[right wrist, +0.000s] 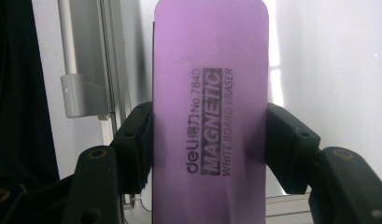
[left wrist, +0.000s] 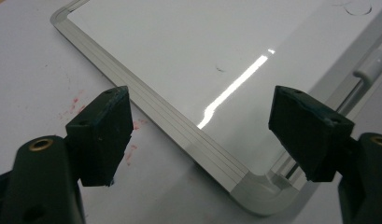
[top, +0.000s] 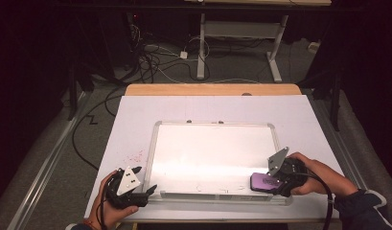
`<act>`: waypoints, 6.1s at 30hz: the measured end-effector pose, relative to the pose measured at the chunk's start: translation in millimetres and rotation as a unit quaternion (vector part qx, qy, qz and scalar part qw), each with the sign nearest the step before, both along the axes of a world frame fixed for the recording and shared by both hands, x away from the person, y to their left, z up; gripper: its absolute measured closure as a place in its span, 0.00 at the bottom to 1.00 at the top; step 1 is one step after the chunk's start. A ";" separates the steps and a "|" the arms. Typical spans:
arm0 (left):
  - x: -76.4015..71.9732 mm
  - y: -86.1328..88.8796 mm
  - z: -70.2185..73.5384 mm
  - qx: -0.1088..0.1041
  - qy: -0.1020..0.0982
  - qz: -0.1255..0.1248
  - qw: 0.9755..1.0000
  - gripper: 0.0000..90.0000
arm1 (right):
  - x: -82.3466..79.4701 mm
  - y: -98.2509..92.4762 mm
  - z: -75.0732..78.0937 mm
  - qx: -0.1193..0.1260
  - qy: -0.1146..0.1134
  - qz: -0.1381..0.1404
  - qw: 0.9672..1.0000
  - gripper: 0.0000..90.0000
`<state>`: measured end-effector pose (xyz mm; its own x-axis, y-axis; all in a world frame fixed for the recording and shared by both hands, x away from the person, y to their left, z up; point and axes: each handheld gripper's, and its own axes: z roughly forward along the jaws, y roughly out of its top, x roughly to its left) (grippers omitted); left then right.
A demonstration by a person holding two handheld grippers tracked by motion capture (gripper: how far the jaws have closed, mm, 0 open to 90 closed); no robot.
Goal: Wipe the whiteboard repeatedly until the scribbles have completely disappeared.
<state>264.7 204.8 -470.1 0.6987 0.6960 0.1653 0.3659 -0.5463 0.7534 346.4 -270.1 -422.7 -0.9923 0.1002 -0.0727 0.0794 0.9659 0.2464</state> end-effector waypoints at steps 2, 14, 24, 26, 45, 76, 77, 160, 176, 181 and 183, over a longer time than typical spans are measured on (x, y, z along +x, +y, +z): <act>0.1 -0.4 -0.3 0.001 0.001 -0.002 1.000 0.23 | 0.4 1.9 0.5 -0.007 0.002 0.001 1.000 0.46; 3.9 -4.2 -0.2 0.003 0.000 -0.008 1.000 0.23 | 10.5 51.2 -3.1 -0.010 -0.001 0.014 1.000 0.46; 3.4 -3.9 1.6 0.005 -0.007 -0.003 1.000 0.23 | 6.6 92.5 -7.3 -0.019 -0.010 0.026 0.999 0.45; 3.5 -3.7 1.6 0.006 -0.006 -0.003 1.000 0.23 | 6.3 91.5 -8.8 -0.009 -0.013 0.024 1.000 0.46; 2.2 -4.1 2.2 0.005 -0.007 -0.002 1.000 0.23 | 0.7 93.8 -9.7 0.000 -0.004 0.029 1.000 0.46; 2.0 -2.0 1.9 -0.002 -0.006 -0.005 1.000 0.23 | 9.3 216.4 -16.7 0.010 0.015 0.052 0.999 0.46; 1.9 -1.9 1.8 -0.003 -0.006 -0.006 1.000 0.23 | 10.5 212.0 -15.9 0.006 0.015 0.049 0.999 0.46; 111.9 -138.2 44.8 -0.159 0.242 -0.168 0.942 0.47 | -21.8 142.1 0.3 0.110 -0.287 0.064 0.949 0.46; 96.4 -131.4 54.1 -0.127 0.170 -0.173 0.962 0.67 | -19.2 136.0 4.3 0.145 -0.265 0.033 0.953 0.45; 88.6 -126.0 58.2 -0.158 0.144 -0.148 0.966 0.67 | -19.0 127.2 10.8 0.164 -0.254 0.016 0.953 0.36; 88.5 -114.1 61.4 -0.125 0.127 -0.172 0.969 0.67 | -16.5 115.6 17.6 0.188 -0.242 0.005 0.952 0.35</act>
<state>353.2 90.7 -408.7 0.8924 0.4112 -0.1857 0.3857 -0.4817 0.7869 329.9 -154.5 -405.1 -0.8531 0.1994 -0.4821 -0.1406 0.8020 0.5806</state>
